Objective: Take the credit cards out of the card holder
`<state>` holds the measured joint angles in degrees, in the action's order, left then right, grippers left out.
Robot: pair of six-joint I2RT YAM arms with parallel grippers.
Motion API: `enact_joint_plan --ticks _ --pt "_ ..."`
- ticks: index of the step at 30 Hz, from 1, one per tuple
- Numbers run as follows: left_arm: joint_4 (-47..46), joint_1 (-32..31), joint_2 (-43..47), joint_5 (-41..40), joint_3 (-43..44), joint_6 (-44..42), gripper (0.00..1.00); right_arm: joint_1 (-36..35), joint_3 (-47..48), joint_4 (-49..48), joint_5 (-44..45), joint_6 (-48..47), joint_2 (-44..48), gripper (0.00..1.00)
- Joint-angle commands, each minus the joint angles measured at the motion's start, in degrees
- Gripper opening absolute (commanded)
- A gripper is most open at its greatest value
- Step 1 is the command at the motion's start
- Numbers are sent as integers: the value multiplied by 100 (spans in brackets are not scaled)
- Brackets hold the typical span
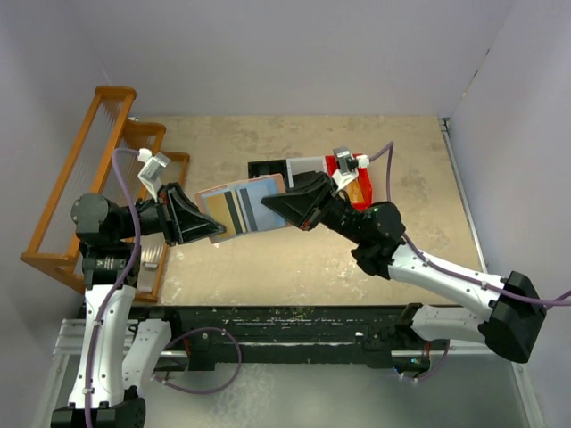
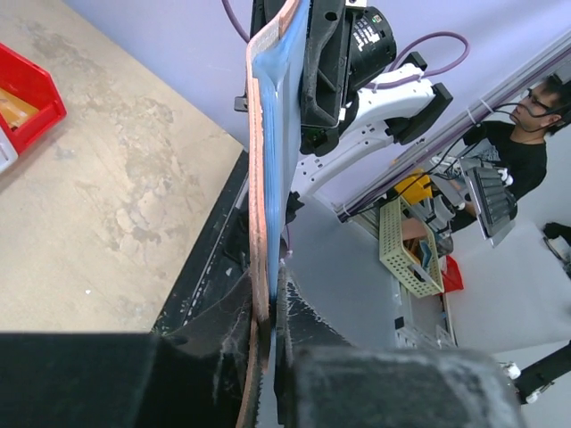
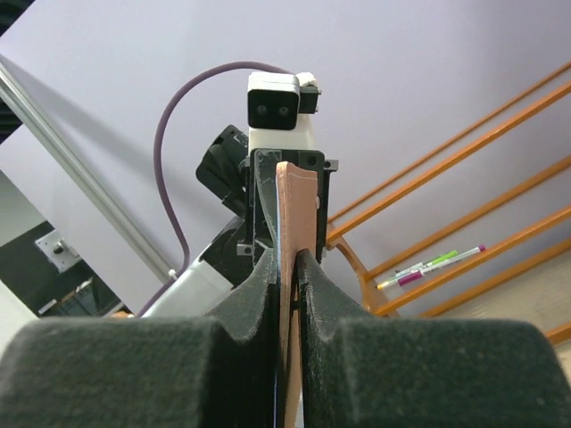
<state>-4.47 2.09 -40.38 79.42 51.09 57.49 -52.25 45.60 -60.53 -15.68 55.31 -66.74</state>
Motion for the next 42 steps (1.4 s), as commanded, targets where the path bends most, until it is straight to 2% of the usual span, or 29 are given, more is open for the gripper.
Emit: enact_joint_plan --ticks 1,3,5,9,11,15,17,20,22,28,32,35,42 --pt "-441 -15 20 56 66 189 6 -40 -26 -472 105 88 134 8" --pt "-436 -15 16 61 76 176 2 -20 -34 -130 -64 160 219 29" --pt "-425 -15 -1 88 88 168 0 54 17 522 139 -41 471 50" --pt "48 -15 -47 122 273 -234 0 161 633 2830 960 -963 1117 71" --pt "622 -15 -75 76 452 -747 0 171 1064 3889 1408 -1370 1359 75" --pt "2200 -15 -331 -258 918 -2251 0 173 2073 5231 1692 -1836 1481 73" --pt "3105 -15 -498 -552 1195 -2991 0 165 2226 5207 1627 -2004 1398 71" --pt "3791 -15 -724 -794 1339 -3655 0 151 2353 5069 664 -1862 952 66" --pt "3979 -15 -800 -866 1345 -3867 0 87 2424 4942 -38 -1776 524 65" --pt "4451 -15 -886 -871 1396 -4404 0 -202 2683 4790 -1018 -1785 -539 60" --pt "4626 -15 -941 -601 1459 -4555 0 -194 2698 4825 -1260 -1782 -797 54" --pt "4665 -14 -908 -439 1465 -4612 1 -198 2590 4769 -1529 -1655 -787 53" --pt "4747 -15 -904 -31 1528 -4675 1 -189 2562 4941 -1480 -1747 -697 51"
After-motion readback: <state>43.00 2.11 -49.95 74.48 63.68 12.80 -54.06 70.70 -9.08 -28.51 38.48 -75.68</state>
